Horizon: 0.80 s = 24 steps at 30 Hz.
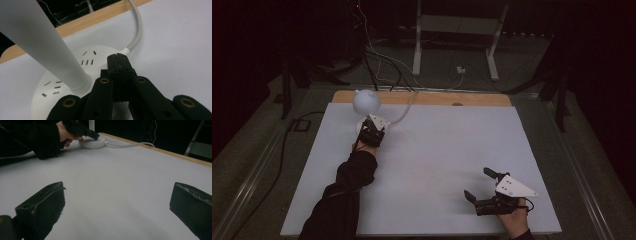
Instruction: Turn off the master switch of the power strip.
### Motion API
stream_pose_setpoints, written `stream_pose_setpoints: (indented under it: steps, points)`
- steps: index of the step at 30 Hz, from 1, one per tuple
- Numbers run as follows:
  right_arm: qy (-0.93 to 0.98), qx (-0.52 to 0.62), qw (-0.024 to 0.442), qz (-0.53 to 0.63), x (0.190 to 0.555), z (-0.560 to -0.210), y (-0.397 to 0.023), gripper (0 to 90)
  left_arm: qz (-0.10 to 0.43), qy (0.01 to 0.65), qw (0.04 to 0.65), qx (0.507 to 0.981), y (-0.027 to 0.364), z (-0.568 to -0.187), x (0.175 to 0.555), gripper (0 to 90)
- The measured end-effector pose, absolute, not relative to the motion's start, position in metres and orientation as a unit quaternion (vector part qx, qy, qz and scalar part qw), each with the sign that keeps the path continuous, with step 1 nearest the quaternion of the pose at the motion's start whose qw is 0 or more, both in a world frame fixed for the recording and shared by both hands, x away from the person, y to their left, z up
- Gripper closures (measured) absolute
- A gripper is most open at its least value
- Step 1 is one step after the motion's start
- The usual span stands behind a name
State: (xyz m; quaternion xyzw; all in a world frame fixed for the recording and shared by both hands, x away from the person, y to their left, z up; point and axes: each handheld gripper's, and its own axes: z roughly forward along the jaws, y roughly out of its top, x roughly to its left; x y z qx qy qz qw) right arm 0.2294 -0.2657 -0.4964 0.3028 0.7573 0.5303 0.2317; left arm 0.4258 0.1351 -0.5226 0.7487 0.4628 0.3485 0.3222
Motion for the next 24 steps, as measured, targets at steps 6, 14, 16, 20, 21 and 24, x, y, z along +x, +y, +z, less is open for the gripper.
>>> stream_pose_setpoints:
  steps: [6, 14, 16, 20, 21, 24]
  points:
    - [0.757, 0.302, 0.231, 0.531, 0.2294, -0.4963, -0.2656, 0.0, 0.341, 0.456, 0.304, 0.764, 0.1324, -0.5187, 0.4279, 90.0]
    - [0.757, 0.301, 0.232, 0.531, 0.2289, -0.4958, -0.2656, 0.0, 0.335, 0.450, 0.298, 0.772, 0.1307, -0.5174, 0.4302, 90.0]
    - [0.757, 0.302, 0.232, 0.531, 0.2288, -0.4957, -0.2660, 0.0, 0.336, 0.451, 0.305, 0.768, 0.1314, -0.5187, 0.4293, 90.0]
    - [0.756, 0.302, 0.233, 0.532, 0.2288, -0.4956, -0.2666, 0.0, 0.335, 0.451, 0.304, 0.769, 0.1321, -0.5181, 0.4298, 90.0]
    - [0.756, 0.302, 0.233, 0.533, 0.2289, -0.4956, -0.2666, 0.0, 0.337, 0.453, 0.303, 0.768, 0.1313, -0.5183, 0.4297, 90.0]
    - [0.756, 0.302, 0.232, 0.532, 0.2288, -0.4956, -0.2661, 0.0, 0.349, 0.456, 0.300, 0.762, 0.1299, -0.5183, 0.4296, 90.0]
